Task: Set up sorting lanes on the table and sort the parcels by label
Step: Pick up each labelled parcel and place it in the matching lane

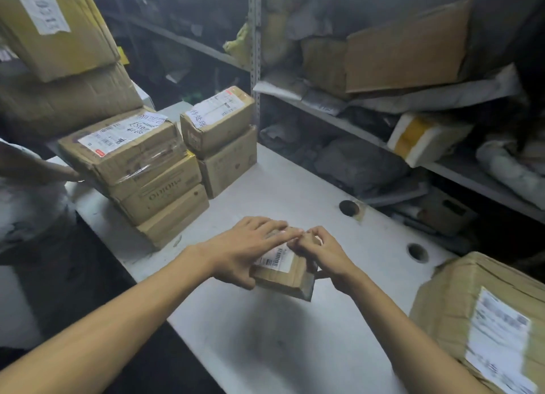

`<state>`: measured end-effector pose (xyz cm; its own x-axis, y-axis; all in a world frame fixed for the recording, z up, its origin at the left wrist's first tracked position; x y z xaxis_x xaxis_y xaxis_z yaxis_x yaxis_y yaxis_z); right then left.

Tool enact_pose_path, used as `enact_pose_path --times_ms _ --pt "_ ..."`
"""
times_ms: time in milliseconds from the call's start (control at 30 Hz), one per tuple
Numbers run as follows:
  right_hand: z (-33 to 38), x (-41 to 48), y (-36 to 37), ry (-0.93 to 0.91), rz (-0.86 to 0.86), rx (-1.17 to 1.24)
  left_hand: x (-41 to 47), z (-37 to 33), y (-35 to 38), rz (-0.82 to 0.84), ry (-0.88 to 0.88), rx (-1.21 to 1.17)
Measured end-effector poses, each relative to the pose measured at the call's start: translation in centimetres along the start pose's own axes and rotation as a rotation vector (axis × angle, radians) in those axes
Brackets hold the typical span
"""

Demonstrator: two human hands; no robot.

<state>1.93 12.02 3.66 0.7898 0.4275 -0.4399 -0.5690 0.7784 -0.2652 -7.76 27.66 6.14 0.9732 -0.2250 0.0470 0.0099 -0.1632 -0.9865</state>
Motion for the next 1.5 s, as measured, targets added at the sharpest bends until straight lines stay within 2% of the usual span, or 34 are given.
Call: enact_pose_path --times_ms 133,200,267,333,433,533,633,767,833,900,1133,1233,1333,1500 --pt "0.4 -1.9 -1.9 -0.046 -0.076 0.076 0.6 -2.0 -1.2 -0.08 0.014 0.016" --pt "0.4 -2.9 -2.7 -0.041 -0.119 0.135 0.2 -2.5 -1.6 -0.124 -0.07 -0.01" --pt "0.3 -3.9 -3.2 -0.027 -0.171 0.202 -0.3 -2.8 -1.9 -0.205 -0.235 -0.12" --pt "0.3 -4.9 -3.5 -0.005 -0.213 0.282 -0.6 -3.1 -2.0 -0.29 -0.485 -0.333" --pt "0.3 -6.4 -3.2 0.011 -0.248 0.393 -0.3 -3.5 -1.4 -0.367 -0.873 -0.794" --pt "0.2 -8.5 -2.4 0.019 -0.252 0.524 -0.1 -5.6 -1.6 -0.377 -1.017 -1.279" --pt "-0.4 -10.7 -2.3 -0.04 -0.221 0.531 -0.6 -7.6 -2.2 -0.379 -0.933 -1.439" --pt "-1.7 -14.1 -3.7 -0.135 -0.144 0.253 -2.4 -9.7 -3.3 -0.446 -0.772 -1.497" --pt "-2.2 -15.3 -4.5 -0.163 -0.196 0.217 -3.1 -10.8 -3.3 -0.436 -0.698 -1.524" --pt "-2.5 -16.4 -5.4 -0.213 -0.244 0.295 -3.5 -12.1 -3.2 -0.429 -0.627 -1.54" --pt "-4.5 -21.6 -8.2 -0.38 -0.414 0.348 -2.7 -17.2 -3.3 -0.296 -0.367 -1.428" --pt "-5.7 -23.4 -11.0 -0.358 -0.399 0.418 -1.7 -19.1 -2.8 -0.202 -0.418 -1.469" --pt "-7.2 -24.7 -13.9 -0.309 -0.358 0.383 -0.5 -20.9 -2.4 -0.167 -0.494 -1.504" --pt "-10.2 -27.0 -17.4 -0.227 -0.304 0.325 1.7 -24.1 -2.2 -0.164 -0.53 -1.384"
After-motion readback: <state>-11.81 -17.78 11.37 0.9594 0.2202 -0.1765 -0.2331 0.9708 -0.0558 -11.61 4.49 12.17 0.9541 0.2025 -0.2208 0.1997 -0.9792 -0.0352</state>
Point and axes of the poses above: each hand's wrist, its own x-axis towards the middle knuckle, its own y-axis out of the palm, z = x × y, the point moved 3 cm from there along x, towards the middle knuckle, and after that the axes turned 12 degrees about -z, right-handed, at the moved point
